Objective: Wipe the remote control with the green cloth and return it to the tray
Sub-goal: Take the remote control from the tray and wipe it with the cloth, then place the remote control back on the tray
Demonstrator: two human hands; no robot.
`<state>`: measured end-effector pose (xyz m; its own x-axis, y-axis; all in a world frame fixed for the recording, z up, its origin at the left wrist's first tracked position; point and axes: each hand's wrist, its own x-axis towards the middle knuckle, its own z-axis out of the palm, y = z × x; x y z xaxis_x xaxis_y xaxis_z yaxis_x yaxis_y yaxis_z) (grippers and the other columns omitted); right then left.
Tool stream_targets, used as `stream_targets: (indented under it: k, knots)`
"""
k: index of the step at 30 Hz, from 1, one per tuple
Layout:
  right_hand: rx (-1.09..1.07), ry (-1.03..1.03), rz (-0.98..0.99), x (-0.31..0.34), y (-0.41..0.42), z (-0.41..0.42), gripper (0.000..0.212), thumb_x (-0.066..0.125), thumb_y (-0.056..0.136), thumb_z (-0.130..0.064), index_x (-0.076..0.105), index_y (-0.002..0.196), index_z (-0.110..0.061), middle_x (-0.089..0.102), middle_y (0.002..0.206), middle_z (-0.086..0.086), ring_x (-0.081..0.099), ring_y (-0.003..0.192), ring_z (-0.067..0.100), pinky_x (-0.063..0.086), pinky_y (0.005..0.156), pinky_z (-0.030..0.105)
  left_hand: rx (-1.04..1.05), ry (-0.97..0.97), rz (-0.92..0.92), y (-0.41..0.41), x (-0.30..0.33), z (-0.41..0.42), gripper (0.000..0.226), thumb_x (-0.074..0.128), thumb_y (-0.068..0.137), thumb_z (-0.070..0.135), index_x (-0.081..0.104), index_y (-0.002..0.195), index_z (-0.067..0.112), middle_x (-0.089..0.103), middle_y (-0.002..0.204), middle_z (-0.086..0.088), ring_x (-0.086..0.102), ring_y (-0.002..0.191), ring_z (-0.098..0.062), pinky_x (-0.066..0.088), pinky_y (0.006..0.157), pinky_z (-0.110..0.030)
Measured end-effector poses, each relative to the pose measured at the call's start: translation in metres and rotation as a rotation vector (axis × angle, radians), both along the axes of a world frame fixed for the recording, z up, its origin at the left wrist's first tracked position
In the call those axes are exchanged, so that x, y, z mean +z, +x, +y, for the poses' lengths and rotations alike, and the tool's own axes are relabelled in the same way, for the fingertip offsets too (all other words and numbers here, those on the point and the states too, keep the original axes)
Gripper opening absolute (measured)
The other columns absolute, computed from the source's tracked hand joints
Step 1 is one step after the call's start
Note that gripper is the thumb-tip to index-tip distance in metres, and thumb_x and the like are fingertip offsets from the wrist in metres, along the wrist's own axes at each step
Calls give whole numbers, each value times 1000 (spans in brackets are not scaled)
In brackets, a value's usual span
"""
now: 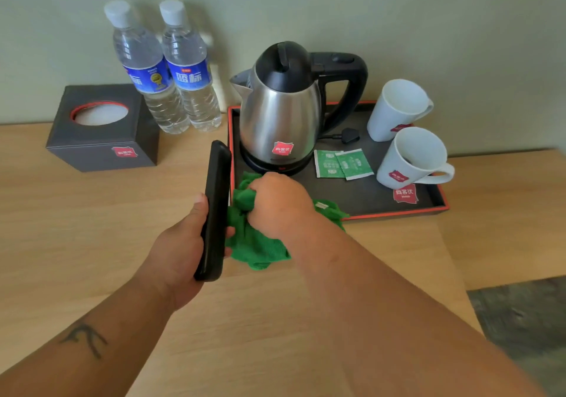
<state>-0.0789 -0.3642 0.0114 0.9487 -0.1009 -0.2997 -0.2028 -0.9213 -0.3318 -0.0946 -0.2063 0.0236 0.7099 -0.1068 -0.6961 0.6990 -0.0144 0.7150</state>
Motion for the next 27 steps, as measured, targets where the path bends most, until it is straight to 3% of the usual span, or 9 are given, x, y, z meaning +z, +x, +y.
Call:
stream_targets:
  k: [2, 4, 9, 13, 18, 20, 23, 27]
  knots:
    - [108, -52, 84, 13, 3, -16, 6, 66, 75, -18, 61, 76, -21, 52, 75, -3, 64, 84, 28, 44, 65, 30, -13, 12, -19, 1, 0, 0, 47, 47, 94, 58, 73, 98, 19, 75, 93, -13, 61, 76, -26, 48, 68, -37]
    - [168, -199, 131, 26, 4, -32, 13, 64, 78, -16, 52, 74, -21, 45, 68, -3, 56, 77, 26, 42, 65, 32, -38, 9, -70, 3, -2, 1, 43, 44, 96, 56, 72, 96, 24, 76, 108, -7, 65, 90, -24, 50, 75, -40]
    - [101, -373, 205, 36, -1, -68, 20, 58, 85, -12, 43, 72, -15, 43, 74, -4, 49, 79, 24, 42, 69, 33, -103, 75, -140, 12, 3, 7, 45, 41, 96, 60, 75, 88, 32, 75, 113, -1, 65, 101, -25, 51, 93, -46]
    - [28, -259, 128, 38, -18, -76, 12, 63, 74, -12, 58, 80, -20, 51, 74, -4, 60, 79, 26, 43, 62, 31, -103, 135, -220, 16, 11, 16, 43, 40, 98, 57, 71, 98, 28, 73, 112, -4, 65, 98, -26, 52, 92, -45]
    - [42, -39, -145, 33, -46, -32, 46, 75, 72, -23, 67, 115, -33, 61, 108, -3, 62, 99, 25, 55, 82, 40, -181, 225, -358, 22, 21, 28, 43, 51, 92, 59, 73, 101, 23, 73, 100, -10, 66, 81, -25, 53, 91, -52]
    - [137, -6, -238, 24, -61, -4, 46, 75, 73, -19, 68, 117, -29, 60, 109, -2, 59, 96, 25, 54, 82, 44, -213, 237, -419, 24, 24, 31, 42, 57, 87, 58, 72, 107, 25, 72, 95, -9, 66, 77, -21, 58, 86, -47]
    - [250, -9, -374, 3, -86, 27, 39, 72, 74, -11, 71, 112, -20, 59, 105, 1, 54, 88, 26, 49, 75, 45, -273, 238, -476, 26, 27, 33, 43, 63, 75, 54, 70, 111, 30, 71, 94, -5, 68, 78, -14, 57, 70, -21]
    - [314, 58, -407, -22, -109, 52, 37, 48, 80, -14, 71, 109, -18, 60, 106, 3, 54, 90, 30, 45, 75, 45, -277, 278, -506, 28, 30, 32, 49, 73, 81, 36, 66, 127, 24, 75, 96, 7, 70, 79, -8, 58, 78, -20]
